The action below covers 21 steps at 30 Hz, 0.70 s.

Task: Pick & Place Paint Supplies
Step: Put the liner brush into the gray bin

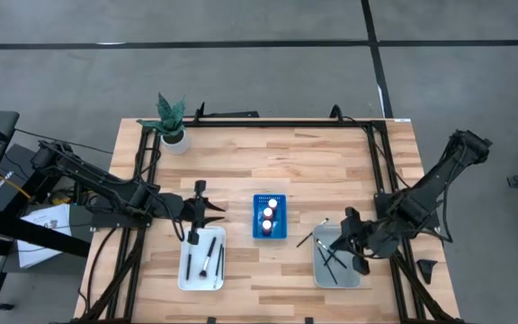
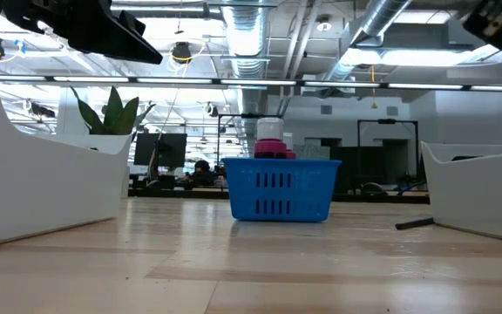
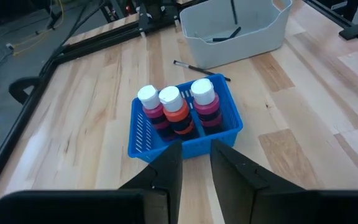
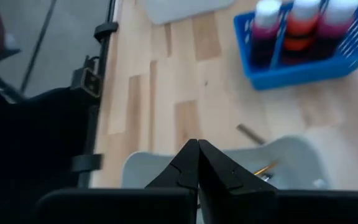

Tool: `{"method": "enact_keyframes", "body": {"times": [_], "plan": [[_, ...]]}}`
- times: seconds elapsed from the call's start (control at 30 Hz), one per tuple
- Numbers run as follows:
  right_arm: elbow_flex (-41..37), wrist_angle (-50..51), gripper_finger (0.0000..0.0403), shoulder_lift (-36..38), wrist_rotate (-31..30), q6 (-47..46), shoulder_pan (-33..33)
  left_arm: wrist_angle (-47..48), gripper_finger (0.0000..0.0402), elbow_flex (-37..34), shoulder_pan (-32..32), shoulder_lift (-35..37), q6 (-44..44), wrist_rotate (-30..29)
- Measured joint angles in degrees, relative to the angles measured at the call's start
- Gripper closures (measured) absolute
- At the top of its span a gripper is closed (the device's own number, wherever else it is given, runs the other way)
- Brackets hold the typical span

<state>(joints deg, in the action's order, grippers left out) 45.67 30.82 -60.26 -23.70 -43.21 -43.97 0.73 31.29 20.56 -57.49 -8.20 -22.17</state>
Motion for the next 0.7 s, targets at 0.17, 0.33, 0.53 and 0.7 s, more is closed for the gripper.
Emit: {"method": "enact_keyframes", "body": {"times": [0.17,0.33,0.53,0.7], "plan": [[0.0,0.0,0.0403,-1.0,4.9,-7.6,0.3,-1.6,0.0325,0.0,-1.2,0.0,-2.3,0.0],[0.0,0.3,0.0403,-0.9,7.3,-12.4,0.5,-1.7,0.0325,0.0,-3.8,0.0,-2.2,0.0],[0.0,2.2,0.0403,-4.1,9.7,-16.5,1.0,-2.0,0.0325,-0.5,-6.0,0.0,-0.6,0.0],[0.0,3.3,0.0403,-8.5,13.8,-16.9,2.6,-1.9,0.0325,-2.2,-7.2,0.0,-0.6,0.0]]}}
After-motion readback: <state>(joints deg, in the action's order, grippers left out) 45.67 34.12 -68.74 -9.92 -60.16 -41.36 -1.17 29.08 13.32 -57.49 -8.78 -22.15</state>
